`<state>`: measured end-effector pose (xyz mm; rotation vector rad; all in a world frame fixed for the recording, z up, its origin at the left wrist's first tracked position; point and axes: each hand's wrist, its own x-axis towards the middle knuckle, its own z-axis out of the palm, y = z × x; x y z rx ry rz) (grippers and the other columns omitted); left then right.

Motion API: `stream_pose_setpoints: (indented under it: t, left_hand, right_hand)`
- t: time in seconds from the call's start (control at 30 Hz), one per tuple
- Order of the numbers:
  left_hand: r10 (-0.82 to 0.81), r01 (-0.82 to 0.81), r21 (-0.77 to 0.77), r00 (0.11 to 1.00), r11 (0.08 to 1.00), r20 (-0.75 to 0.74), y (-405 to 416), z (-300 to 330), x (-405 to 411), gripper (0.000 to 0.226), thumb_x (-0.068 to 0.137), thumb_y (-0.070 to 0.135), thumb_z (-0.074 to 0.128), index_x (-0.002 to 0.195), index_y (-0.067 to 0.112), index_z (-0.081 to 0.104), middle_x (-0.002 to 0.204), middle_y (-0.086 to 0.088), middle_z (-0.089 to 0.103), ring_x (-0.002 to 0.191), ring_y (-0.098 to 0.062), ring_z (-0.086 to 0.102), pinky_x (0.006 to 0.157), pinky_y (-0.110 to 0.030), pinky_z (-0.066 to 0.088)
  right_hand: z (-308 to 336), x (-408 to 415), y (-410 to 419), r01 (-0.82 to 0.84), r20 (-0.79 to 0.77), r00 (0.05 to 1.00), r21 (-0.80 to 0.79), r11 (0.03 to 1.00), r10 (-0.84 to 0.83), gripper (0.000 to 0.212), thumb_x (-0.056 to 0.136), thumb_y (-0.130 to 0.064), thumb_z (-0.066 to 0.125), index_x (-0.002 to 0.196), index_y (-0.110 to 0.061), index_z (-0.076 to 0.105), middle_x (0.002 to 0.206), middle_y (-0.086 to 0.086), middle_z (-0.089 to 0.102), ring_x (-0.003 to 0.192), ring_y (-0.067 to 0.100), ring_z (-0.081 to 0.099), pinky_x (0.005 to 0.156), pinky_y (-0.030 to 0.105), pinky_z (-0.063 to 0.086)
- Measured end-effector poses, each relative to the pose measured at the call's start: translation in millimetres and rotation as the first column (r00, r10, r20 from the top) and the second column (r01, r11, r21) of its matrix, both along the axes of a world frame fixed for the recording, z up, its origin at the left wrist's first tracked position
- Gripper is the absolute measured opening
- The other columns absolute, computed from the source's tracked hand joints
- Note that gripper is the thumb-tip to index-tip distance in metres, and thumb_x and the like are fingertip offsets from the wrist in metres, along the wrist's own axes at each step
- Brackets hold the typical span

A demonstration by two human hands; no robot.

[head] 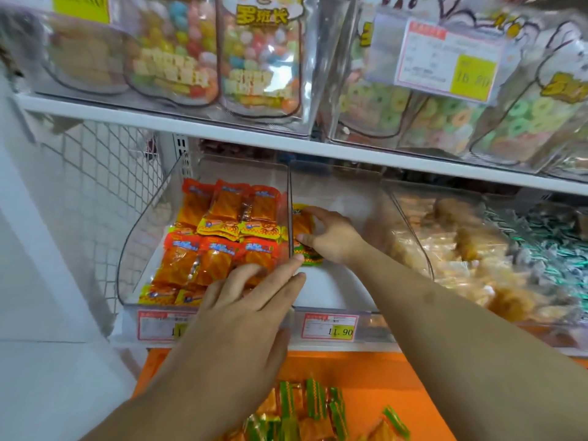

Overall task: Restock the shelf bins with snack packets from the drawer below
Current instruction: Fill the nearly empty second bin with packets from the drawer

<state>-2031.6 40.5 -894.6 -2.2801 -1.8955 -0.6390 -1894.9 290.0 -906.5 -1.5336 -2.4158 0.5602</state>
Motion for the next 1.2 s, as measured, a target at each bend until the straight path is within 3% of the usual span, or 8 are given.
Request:
stream_pose_setpoints:
  t: [0.17,0.37,0.47,0.67,0.8,0.9,1.0,1.2]
  left_hand:
    - [-0.027,0.03,-0.086,0.999,0.996,0.034,-1.8,0.7,-1.6,0.062,0.094,0.043,0.052,0.154,0.031,0.041,0.169,0.022,0.017,0.139,-0.017,0.038,0.102,-0.042,0.046]
    - [-0.057,0.073,-0.144,0.992,0.987,0.114,-10.2,17.7,8.2,0.063,0.103,0.054,0.035,0.162,0.039,0.019,0.167,0.031,0.003,0.148,-0.008,0.012,0.118,-0.04,0.027]
    - [-0.096,0.121,-0.132,0.979,0.984,0.181,-23.2,30.0,15.9,0.061,0.105,0.051,0.041,0.162,0.038,0.023,0.165,0.029,0.017,0.147,-0.005,0.015,0.121,-0.039,0.026]
    - [-0.032,0.177,-0.244,0.865,0.954,0.501,-65.7,20.0,33.3,0.042,0.098,0.035,0.066,0.139,0.031,0.058,0.128,0.018,0.064,0.118,-0.001,0.057,0.099,-0.027,0.047]
    - [0.064,0.163,-0.425,0.88,0.891,0.471,-91.3,-26.7,32.2,0.028,0.096,0.031,0.07,0.124,0.028,0.065,0.113,0.015,0.069,0.103,-0.002,0.064,0.093,-0.031,0.056]
    - [0.162,0.124,-0.547,0.881,0.828,0.445,-107.0,-66.5,31.2,0.019,0.096,0.027,0.07,0.115,0.03,0.066,0.11,0.011,0.07,0.099,-0.005,0.066,0.09,-0.034,0.058]
    - [0.25,0.058,-0.663,0.899,0.747,0.36,-118.1,-106.5,32.3,0.027,0.096,0.03,0.069,0.122,0.031,0.063,0.12,0.006,0.068,0.1,-0.014,0.07,0.083,-0.034,0.06]
    - [0.254,-0.014,-0.701,0.937,0.713,0.239,-102.4,-164.7,34.7,0.064,0.098,0.032,0.066,0.156,0.028,0.038,0.162,0.003,0.038,0.148,-0.021,0.037,0.12,-0.035,0.034]
  right_hand:
    - [12.8,11.7,-15.5,0.016,-0.073,0.997,-0.025,1.0,-0.018,0.062,0.095,-0.041,0.071,0.151,-0.032,0.048,0.148,0.006,0.057,0.134,0.027,0.055,0.112,0.037,0.046]
    - [47.4,44.6,-70.3,0.009,-0.183,0.983,0.038,0.999,-0.001,0.058,0.097,-0.036,0.071,0.151,-0.024,0.052,0.154,-0.003,0.053,0.143,0.015,0.047,0.113,0.021,0.032]
    - [61.3,65.6,-114.6,-0.003,-0.23,0.973,0.097,0.995,0.026,0.053,0.096,-0.036,0.072,0.146,-0.028,0.057,0.147,-0.008,0.058,0.135,0.011,0.051,0.116,0.034,0.042]
    - [48.1,107.4,-235.0,0.042,-0.415,0.91,0.097,0.994,0.002,0.024,0.094,-0.026,0.072,0.118,-0.028,0.072,0.118,-0.019,0.065,0.107,0.004,0.061,0.087,0.024,0.052]
    - [-15.4,120.6,-293.8,-0.008,-0.236,0.972,-0.019,1.0,0.003,0.025,0.088,-0.029,0.073,0.112,-0.026,0.072,0.116,-0.007,0.071,0.105,0.013,0.065,0.09,0.036,0.054]
    - [-53.8,127.4,-316.6,0.004,-0.044,0.999,-0.21,0.978,-0.013,0.032,0.093,-0.028,0.073,0.124,-0.024,0.067,0.126,-0.002,0.068,0.105,0.018,0.065,0.083,0.023,0.045]
    - [-89.8,134.7,-321.6,0.057,0.074,0.997,-0.345,0.937,-0.033,0.047,0.095,-0.029,0.071,0.141,-0.023,0.058,0.138,0.003,0.064,0.111,0.021,0.067,0.088,0.03,0.053]
    - [-151.3,135.1,-287.4,0.085,0.137,0.99,-0.426,0.901,-0.029,0.076,0.09,-0.022,0.075,0.157,-0.025,0.039,0.16,0.005,0.042,0.142,0.027,0.048,0.109,0.033,0.045]
